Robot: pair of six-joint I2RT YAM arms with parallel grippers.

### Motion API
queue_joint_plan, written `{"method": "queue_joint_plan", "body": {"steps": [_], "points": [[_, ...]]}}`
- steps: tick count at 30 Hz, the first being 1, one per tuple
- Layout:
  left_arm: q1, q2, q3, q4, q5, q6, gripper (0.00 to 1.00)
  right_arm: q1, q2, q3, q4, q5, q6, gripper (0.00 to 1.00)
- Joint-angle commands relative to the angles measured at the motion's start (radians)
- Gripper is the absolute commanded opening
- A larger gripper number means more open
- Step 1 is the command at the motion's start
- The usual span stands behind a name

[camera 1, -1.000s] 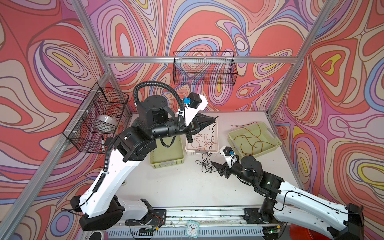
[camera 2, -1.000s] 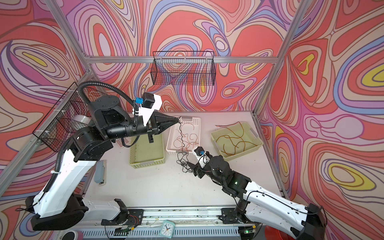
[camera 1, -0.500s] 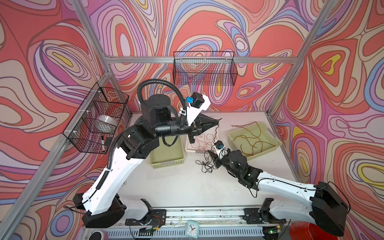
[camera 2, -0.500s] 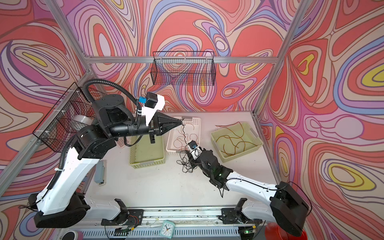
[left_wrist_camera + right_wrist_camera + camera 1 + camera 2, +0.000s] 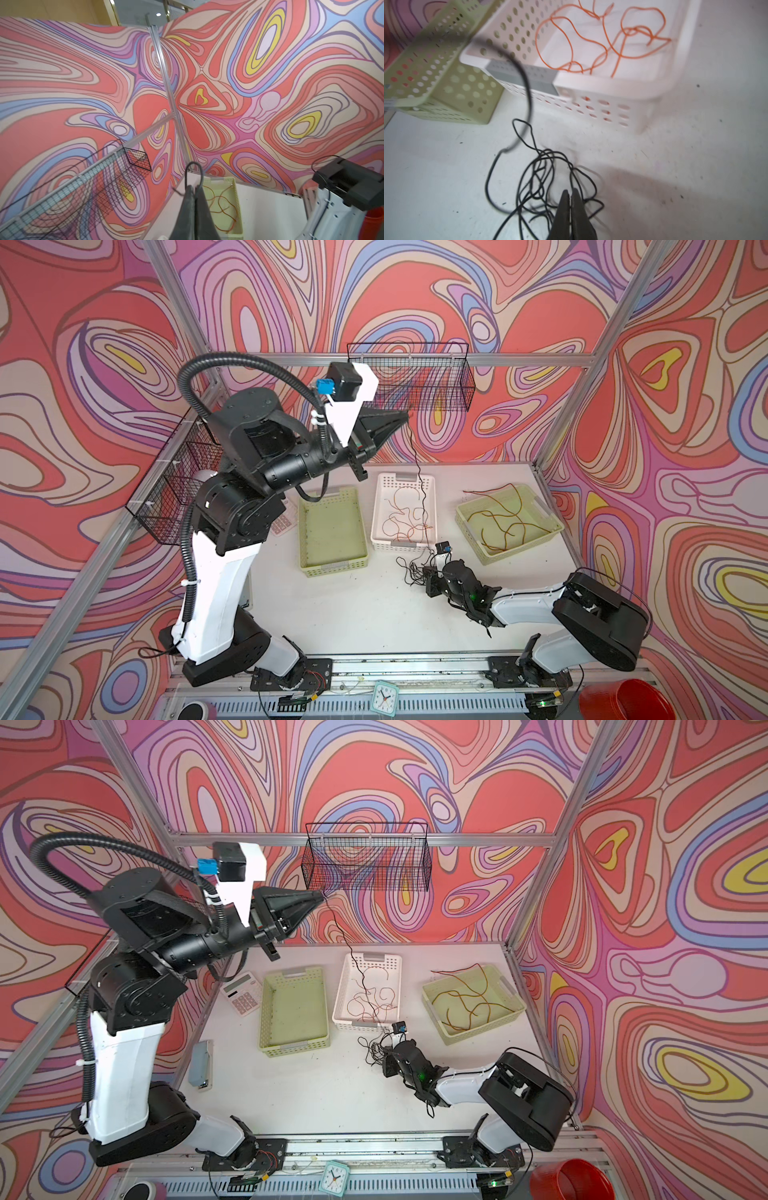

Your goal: Untangle the cables

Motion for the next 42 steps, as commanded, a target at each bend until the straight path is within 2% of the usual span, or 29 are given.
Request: {"method": "queue_joint_plan", "body": {"steps": [1, 5, 10, 17, 23, 25, 27, 30, 34, 36, 39, 42], "points": [[0.028, 0.017, 0.049, 0.013, -0.057, 0.07, 0.0, -0.003, 0.016, 0.013, -0.106, 0.075, 0.131, 0.0], [0.095, 0.012, 0.055, 0.041, -0.126, 0.13, 0.0, -0.025, 0.045, 0.026, -0.219, 0.095, 0.193, 0.0], [0.217, 0.004, 0.055, 0.089, -0.139, 0.132, 0.0, -0.08, 0.095, 0.023, -0.289, 0.064, 0.251, 0.0], [0.317, -0.01, 0.035, 0.1, -0.172, 0.163, 0.0, -0.139, 0.155, 0.04, -0.388, 0.04, 0.302, 0.0], [0.448, -0.054, -0.096, 0.095, -0.143, 0.101, 0.0, -0.14, 0.075, 0.06, -0.446, 0.065, 0.222, 0.0], [0.481, -0.055, -0.134, 0.068, -0.166, 0.095, 0.0, -0.14, 0.055, 0.095, -0.482, 0.06, 0.171, 0.0], [0.507, -0.051, -0.16, 0.013, -0.139, 0.072, 0.0, -0.133, 0.019, 0.126, -0.489, 0.04, 0.095, 0.0], [0.508, -0.098, -0.333, -0.055, -0.044, 0.019, 0.0, -0.102, -0.072, 0.149, -0.466, 0.039, -0.033, 0.0], [0.508, -0.252, -0.784, 0.039, 0.009, -0.093, 0.0, -0.102, -0.176, 0.184, -0.549, 0.075, -0.095, 0.0], [0.509, -0.309, -0.951, 0.079, -0.011, -0.131, 0.0, -0.102, -0.216, 0.198, -0.588, 0.095, -0.111, 0.0], [0.529, -0.33, -1.091, 0.088, -0.039, -0.153, 0.0, -0.103, -0.25, 0.221, -0.617, 0.087, -0.135, 0.0], [0.581, -0.307, -1.167, 0.101, -0.051, -0.174, 0.0, -0.102, -0.241, 0.259, -0.635, 0.05, -0.162, 0.0]]}}
